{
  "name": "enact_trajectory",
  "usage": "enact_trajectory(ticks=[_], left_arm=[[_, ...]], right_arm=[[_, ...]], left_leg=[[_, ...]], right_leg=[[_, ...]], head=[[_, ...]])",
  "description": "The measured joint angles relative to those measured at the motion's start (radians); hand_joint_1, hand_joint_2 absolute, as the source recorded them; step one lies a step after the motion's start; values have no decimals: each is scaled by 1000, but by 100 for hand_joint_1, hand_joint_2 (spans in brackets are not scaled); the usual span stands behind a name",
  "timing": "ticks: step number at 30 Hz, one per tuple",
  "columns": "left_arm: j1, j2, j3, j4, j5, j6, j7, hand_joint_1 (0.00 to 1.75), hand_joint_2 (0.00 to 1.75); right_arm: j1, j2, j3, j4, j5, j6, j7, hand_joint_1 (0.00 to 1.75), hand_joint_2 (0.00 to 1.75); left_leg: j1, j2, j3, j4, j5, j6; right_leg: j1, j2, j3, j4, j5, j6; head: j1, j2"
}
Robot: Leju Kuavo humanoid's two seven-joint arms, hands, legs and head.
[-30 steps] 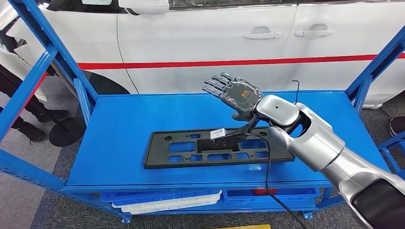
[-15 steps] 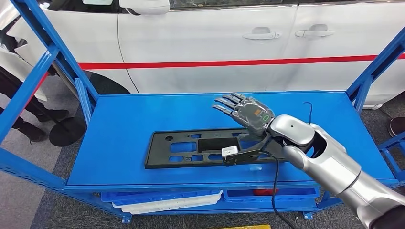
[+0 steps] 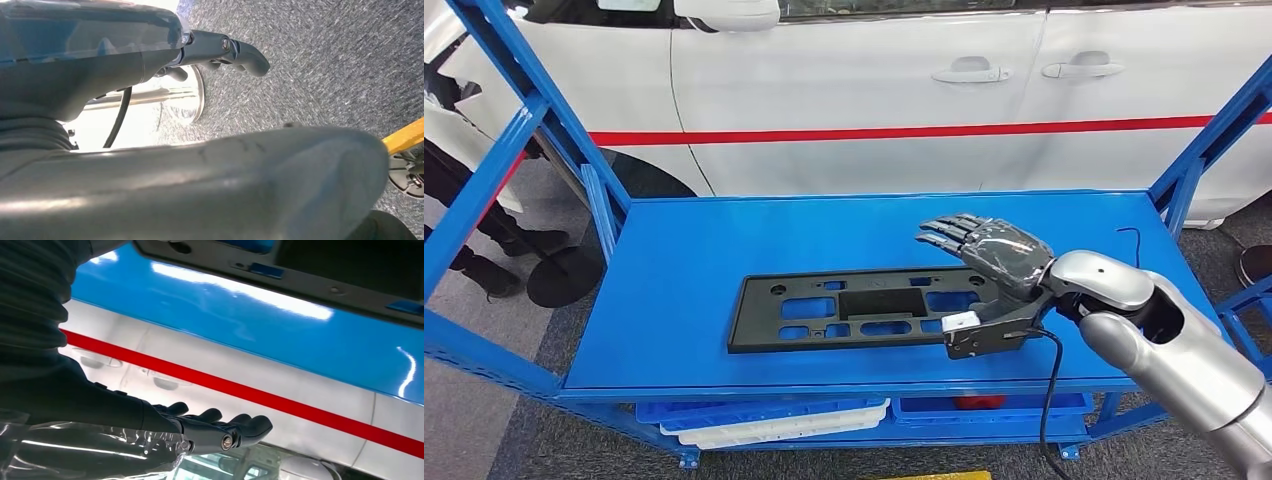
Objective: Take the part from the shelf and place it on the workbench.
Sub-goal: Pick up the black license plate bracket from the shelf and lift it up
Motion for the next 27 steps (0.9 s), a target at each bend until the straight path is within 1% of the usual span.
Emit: enact_trajectory(ticks=[7, 11, 14, 18, 22, 24, 27], left_arm=[[5, 0, 16, 0, 19, 9, 3, 0, 0], [7, 0, 24, 0, 25, 10, -3, 0, 0], [8, 0, 31, 0, 28, 13, -6, 0, 0], [13, 0, 44, 0, 41, 20, -6, 0, 0], [16, 1, 62, 0, 56, 28, -6, 0, 0], [16, 1, 68, 0, 59, 29, -6, 0, 0], [16, 1, 70, 0, 59, 29, -6, 0, 0]], right_arm=[[19, -61, -30, -44, -77, 49, -1, 0, 175], [55, -85, -39, -55, -106, 41, -22, 0, 175], [115, -87, -41, -55, -92, -4, -40, 0, 175], [230, -84, -42, -55, -64, -64, -45, 0, 175], [326, -70, -49, -54, -48, -87, -41, 0, 175], [361, -56, -55, -53, -33, -97, -41, 0, 175], [377, -47, -59, -52, -24, -103, -41, 0, 175]], left_leg=[[0, 0, 0, 0, 0, 0], [0, 0, 0, 0, -1, 1], [0, -1, 0, 0, -1, 2], [0, -3, 0, 0, -2, 2], [0, -4, 1, 0, -2, 3], [0, -4, 1, 0, -2, 4], [0, -4, 1, 0, -3, 4]], right_leg=[[0, 0, 0, 0, 0, 1], [0, 0, 1, 0, -1, 2], [0, -1, 2, 0, -2, 3], [0, -3, 2, 0, -3, 4], [0, -3, 3, 0, -3, 5], [0, -3, 3, 0, -4, 6], [0, -3, 3, 0, -4, 6]], head=[[0, 0], [0, 0], [0, 0], [0, 0], [0, 0], [0, 0], [0, 0]])
